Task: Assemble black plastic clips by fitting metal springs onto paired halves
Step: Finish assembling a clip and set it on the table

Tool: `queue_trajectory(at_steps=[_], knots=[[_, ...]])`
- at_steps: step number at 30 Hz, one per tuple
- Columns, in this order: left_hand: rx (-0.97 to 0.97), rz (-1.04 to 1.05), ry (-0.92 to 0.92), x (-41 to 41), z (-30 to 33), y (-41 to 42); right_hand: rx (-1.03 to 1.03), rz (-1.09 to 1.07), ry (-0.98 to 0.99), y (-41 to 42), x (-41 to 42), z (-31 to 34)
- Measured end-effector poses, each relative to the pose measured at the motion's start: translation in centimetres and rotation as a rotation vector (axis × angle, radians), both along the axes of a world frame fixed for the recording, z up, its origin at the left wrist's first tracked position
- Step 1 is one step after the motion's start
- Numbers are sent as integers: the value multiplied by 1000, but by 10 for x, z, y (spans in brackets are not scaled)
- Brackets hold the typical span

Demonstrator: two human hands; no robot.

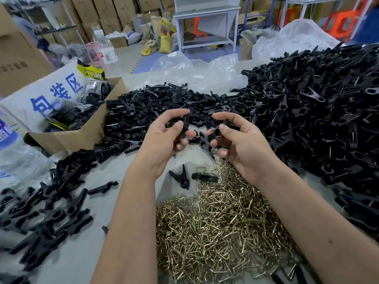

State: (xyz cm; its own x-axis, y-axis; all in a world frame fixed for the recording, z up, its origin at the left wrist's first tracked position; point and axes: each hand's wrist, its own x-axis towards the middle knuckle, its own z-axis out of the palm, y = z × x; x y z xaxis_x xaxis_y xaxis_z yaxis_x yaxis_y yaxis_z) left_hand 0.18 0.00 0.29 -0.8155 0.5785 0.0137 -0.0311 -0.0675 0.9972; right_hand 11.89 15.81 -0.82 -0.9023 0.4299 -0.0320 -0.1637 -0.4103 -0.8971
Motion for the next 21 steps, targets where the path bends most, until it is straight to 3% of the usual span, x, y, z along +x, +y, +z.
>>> queue_trajectory(at_steps=[5,12,21], knots=[[35,-77,-90,2,0,1,132,6,20,0,-1,-3],[97,-134,-81,5,0,4,306,-32,-42,-3,-4,-8],[49,-63,9,8,0,7,311,-65,-34,-2,-4,-8]])
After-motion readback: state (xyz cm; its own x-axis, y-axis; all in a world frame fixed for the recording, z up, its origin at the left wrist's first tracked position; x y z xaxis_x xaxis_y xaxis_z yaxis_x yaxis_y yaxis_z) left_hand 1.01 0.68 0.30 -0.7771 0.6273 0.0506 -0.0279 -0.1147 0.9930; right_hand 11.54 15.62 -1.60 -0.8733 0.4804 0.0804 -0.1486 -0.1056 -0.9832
